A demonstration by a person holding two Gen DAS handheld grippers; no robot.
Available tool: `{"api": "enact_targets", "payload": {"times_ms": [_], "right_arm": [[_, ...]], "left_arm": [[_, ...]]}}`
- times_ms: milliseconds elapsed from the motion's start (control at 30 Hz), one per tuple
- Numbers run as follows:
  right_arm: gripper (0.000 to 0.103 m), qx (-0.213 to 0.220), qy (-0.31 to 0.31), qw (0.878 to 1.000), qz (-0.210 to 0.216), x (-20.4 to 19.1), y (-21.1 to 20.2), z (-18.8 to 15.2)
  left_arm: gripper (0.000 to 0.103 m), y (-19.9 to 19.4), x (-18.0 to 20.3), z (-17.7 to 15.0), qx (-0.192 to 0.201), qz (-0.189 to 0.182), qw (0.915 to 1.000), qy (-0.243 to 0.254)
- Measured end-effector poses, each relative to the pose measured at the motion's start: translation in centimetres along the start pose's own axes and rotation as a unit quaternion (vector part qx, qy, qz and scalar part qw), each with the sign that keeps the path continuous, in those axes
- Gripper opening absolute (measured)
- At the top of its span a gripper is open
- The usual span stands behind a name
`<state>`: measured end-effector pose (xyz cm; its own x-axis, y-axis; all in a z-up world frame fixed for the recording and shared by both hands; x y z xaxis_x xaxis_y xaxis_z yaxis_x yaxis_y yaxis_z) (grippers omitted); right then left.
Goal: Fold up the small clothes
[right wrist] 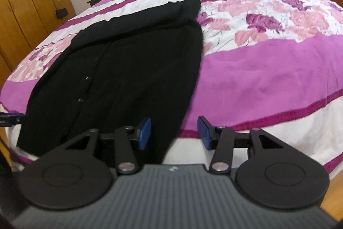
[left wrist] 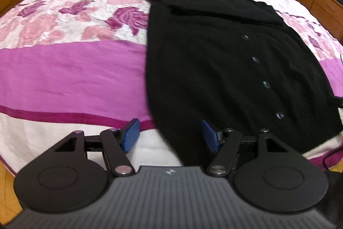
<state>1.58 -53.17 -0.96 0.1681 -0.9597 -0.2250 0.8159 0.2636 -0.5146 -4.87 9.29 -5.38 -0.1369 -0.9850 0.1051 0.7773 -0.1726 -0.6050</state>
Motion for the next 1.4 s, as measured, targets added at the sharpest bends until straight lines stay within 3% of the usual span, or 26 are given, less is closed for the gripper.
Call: {"api": "enact_targets", "payload": {"times_ms": [467,767,1000,1400], "right_arm": [[0.052,-0.013,-0.023,0.999,0.018,-1.6,-0.2,-1.4],[0.052,-0.001,-0.014,0.998,0.055,-2.7,0.2,-1.5],[0.052,-0.002,-0.025,0.998,0.050,-3.1,0.8,-1.8],[0.052,0.003,0.010,0.998,0.064,-2.1,1.0,-2.3]], "left_arm": [[0.069,1.1,2.2,-1.7,-0.016,-0.029,0.9994,0.009],[0.069,1.9,1.4,-1.6,0.001,-0.033,0.9991,-0.027],[0.069,2.4,1.8,-1.8,0.001,-0.032,0.9994,-0.009],[0.070,2.9,2.0,-2.0,-0.006,-0.031,0.9995,-0.004]]}}
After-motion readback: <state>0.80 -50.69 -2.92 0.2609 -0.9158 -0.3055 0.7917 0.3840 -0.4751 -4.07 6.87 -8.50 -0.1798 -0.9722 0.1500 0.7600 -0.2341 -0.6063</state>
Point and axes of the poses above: each gripper's, at about its wrist camera, not at the fingertips, and y roughly the way its jaws point, x to its right, z to its top, the point moved 8 cm from there along y, roughly the way its jaws point, and after that the axes turned 13 degrees about x, right-handed, at the moved point
